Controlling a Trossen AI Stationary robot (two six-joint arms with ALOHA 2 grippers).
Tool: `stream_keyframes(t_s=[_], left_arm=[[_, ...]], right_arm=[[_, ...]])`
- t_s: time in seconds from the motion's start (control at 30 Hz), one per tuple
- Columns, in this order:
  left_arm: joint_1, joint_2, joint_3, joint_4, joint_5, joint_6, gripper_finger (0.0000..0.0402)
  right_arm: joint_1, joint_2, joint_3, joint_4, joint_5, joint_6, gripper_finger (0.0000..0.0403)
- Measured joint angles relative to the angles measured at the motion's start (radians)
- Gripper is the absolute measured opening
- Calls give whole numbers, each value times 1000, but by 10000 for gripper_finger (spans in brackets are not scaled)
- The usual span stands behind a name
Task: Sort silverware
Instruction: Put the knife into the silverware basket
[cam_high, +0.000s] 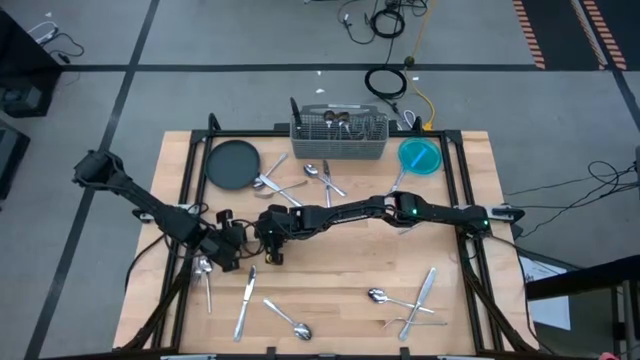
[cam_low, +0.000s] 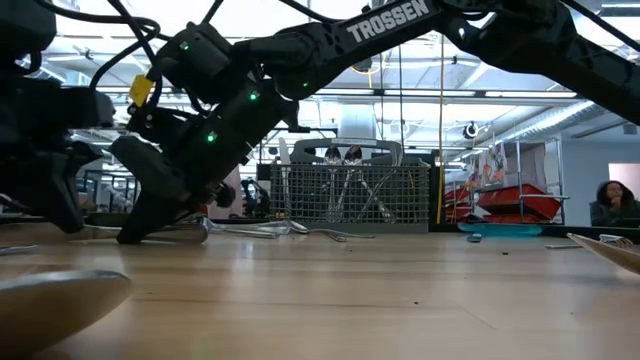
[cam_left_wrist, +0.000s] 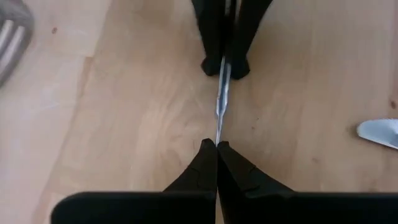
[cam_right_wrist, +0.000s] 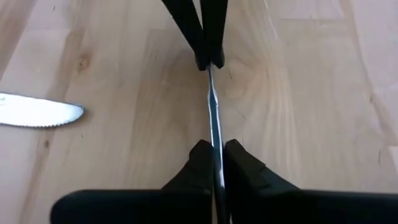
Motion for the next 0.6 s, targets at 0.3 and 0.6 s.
stream_keyframes(t_s=[0.3, 0.6], left_arm=[[4, -5, 148, -119, -110, 64, 47], [23, -60, 317, -411, -276, 18, 51]], right_arm=[[-1, 0, -2, -1, 9, 86, 3], [-2, -11, -3, -28, 14, 137, 2]])
